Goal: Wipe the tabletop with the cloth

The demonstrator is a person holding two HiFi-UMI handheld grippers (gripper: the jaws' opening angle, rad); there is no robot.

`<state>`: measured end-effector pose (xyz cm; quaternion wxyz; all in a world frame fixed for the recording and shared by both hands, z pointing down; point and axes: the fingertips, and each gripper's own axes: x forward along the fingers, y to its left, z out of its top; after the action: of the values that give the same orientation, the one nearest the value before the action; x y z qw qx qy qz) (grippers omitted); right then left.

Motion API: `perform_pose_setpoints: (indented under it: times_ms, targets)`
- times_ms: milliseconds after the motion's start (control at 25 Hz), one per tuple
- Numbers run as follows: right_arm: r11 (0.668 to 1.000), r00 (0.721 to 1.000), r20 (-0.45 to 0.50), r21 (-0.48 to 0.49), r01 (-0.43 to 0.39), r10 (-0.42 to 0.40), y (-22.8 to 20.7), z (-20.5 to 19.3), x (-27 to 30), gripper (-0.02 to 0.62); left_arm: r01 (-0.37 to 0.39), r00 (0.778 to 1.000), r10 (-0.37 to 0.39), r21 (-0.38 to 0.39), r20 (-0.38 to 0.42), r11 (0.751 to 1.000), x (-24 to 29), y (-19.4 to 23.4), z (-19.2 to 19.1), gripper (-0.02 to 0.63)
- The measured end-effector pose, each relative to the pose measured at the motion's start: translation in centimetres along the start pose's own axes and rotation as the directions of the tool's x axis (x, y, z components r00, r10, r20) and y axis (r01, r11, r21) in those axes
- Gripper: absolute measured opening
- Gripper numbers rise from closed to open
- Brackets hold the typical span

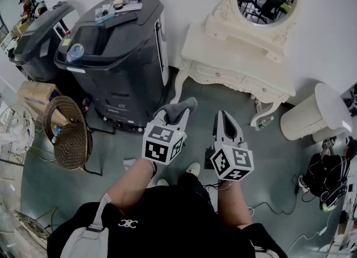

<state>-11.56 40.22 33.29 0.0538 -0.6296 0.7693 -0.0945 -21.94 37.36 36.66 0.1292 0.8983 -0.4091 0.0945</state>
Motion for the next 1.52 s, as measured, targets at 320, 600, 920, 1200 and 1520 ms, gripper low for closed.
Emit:
perform_pose_setpoints:
  times_ms: [320,600,920,1200,1520]
  targets:
    - [1.000,1.000,0.003,0.026,-0.001,0.001,-0.4,0.0,0.6,0.011,0.004,1.000,-0.004,-0.002,-0.008,1.000,0.5,0.2,0.0,0.018]
    - [1.000,1.000,-0.015,0.026,-0.006,0.007,-1.5,-0.1,1.5,0.011,0.021,1.000,-0.020,0.008,-0.024,1.000,2.6,0.0,0.2,0.018]
    - [1.000,1.000,-0.024,0.026,0.007,-0.006,-6.6,1.0,4.2,0.011,0.017,0.999,-0.016,0.009,-0.027,1.000,8.2,-0.1,2.0,0.018]
    - [0.999,0.999,-0.018,0.031,-0.042,0.043,-10.1,2.5,8.3,0.011,-0.013,1.000,0.014,0.026,-0.018,1.000,13.1,0.0,4.4,0.018]
    - [0.995,0.996,-0.026,0.063,-0.079,0.081,-15.2,3.1,11.8,0.011,-0.046,0.999,0.047,0.039,-0.026,0.998,18.8,-0.9,5.9,0.018]
